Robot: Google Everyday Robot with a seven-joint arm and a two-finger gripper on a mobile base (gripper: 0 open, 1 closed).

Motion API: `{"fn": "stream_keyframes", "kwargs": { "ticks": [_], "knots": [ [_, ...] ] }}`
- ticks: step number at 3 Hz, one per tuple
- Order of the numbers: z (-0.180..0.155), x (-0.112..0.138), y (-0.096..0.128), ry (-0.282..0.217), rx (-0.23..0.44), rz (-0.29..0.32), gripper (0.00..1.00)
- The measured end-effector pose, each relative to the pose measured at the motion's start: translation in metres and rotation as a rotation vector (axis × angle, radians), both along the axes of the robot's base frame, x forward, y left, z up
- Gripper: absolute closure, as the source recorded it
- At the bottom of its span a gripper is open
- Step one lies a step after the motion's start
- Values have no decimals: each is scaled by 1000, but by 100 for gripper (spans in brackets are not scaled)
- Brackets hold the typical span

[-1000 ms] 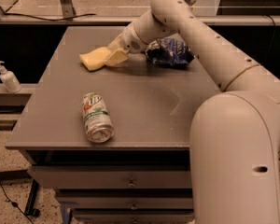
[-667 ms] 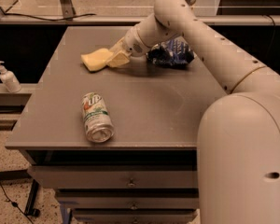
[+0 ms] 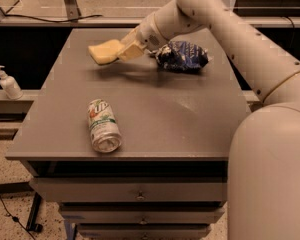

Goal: Pick sponge

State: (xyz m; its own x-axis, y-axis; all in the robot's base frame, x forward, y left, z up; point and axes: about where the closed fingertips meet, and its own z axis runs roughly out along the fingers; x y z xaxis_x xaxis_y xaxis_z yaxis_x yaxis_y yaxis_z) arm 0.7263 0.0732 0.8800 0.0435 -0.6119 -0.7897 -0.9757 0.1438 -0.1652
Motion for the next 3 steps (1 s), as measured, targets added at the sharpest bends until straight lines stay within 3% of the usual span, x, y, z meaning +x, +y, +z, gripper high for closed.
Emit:
{"fn": "stream_keyframes", "kwargs": {
  "ticks": [1,2,3],
  "knots": [
    [61,-20,-3,-92,61,13,100],
    [94,-37,-4,-144,74,19,100],
    [94,-37,-4,-144,74,19,100]
  ]
}}
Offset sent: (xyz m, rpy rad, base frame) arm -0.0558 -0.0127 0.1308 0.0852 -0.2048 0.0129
